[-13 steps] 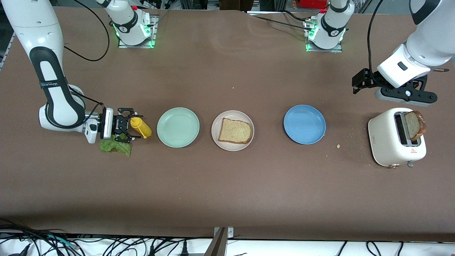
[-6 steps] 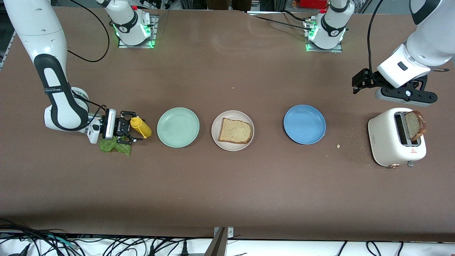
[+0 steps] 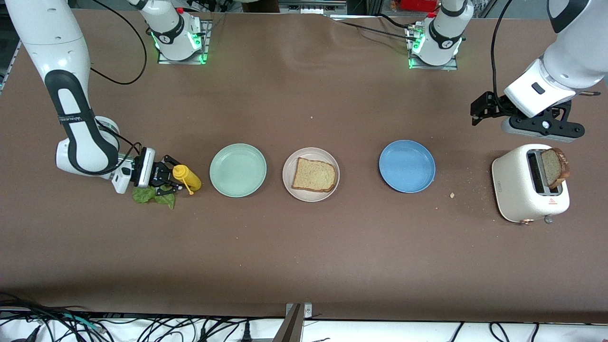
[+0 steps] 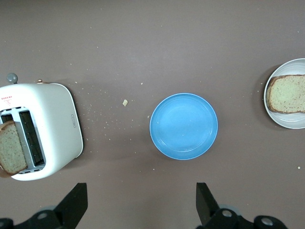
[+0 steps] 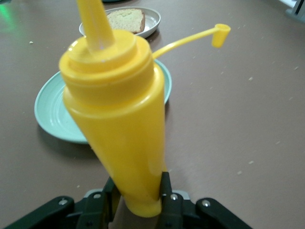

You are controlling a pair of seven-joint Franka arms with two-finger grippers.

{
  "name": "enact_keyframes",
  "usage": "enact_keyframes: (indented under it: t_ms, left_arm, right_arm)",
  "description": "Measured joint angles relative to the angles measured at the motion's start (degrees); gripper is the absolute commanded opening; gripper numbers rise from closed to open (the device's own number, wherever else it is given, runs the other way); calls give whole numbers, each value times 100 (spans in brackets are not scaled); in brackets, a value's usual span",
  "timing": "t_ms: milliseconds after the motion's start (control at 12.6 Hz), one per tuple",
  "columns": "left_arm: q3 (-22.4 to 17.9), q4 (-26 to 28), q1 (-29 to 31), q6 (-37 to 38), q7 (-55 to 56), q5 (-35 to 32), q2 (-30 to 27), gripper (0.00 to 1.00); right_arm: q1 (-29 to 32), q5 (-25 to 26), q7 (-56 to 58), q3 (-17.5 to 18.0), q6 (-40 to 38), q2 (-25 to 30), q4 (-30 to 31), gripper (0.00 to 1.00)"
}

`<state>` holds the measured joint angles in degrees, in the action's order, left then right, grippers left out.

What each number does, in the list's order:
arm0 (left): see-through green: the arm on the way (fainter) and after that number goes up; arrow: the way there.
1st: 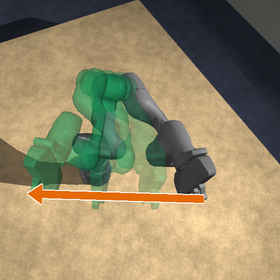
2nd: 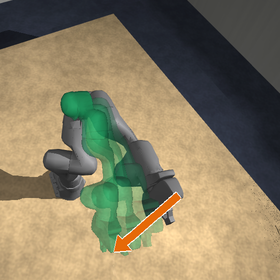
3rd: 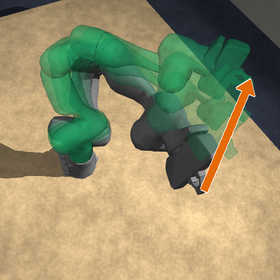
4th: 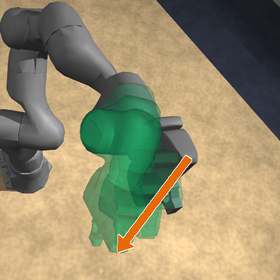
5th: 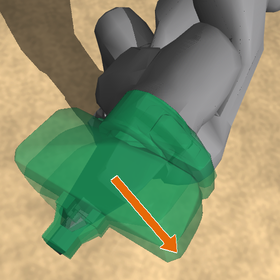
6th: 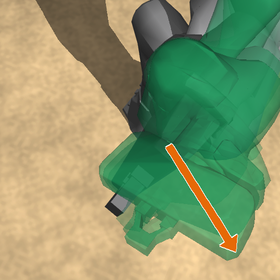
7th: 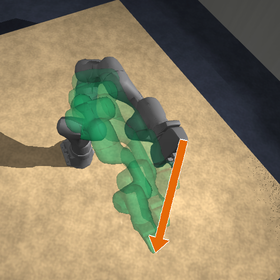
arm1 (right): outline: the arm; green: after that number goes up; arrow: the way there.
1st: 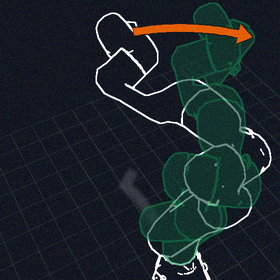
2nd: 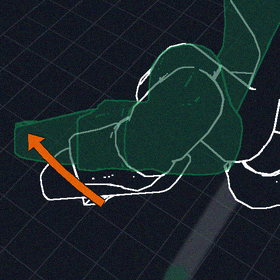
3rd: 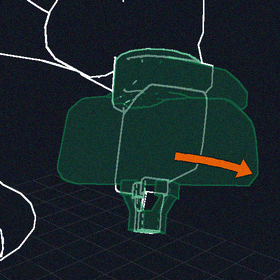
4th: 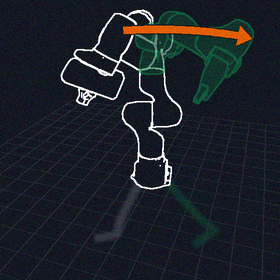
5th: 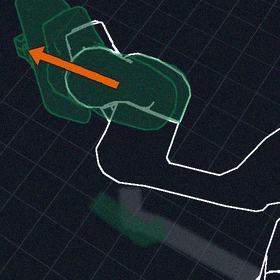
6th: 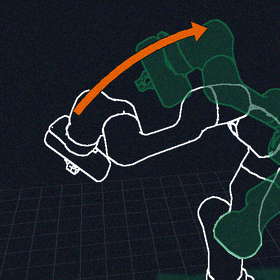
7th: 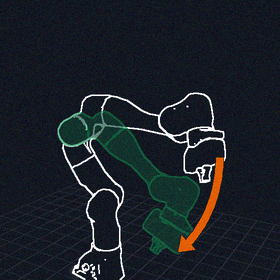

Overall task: Make sandwich in beige plate with both arms
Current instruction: 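Grasp the yellow bottle with the right gripper and lift it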

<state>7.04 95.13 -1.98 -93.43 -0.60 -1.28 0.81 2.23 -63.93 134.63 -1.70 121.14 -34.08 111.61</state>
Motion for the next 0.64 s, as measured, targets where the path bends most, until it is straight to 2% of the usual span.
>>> enact_keyframes:
  t_ms: [159,636]
  left_arm:
    - [0,0,1,0,0,0,0,100]
    - [0,4,17,0,0,0,1,100]
  right_arm:
    - [-21,371,-457,51,80,243,-13,0]
    - [-365,3071,-4255,175,126,1453,-50,0]
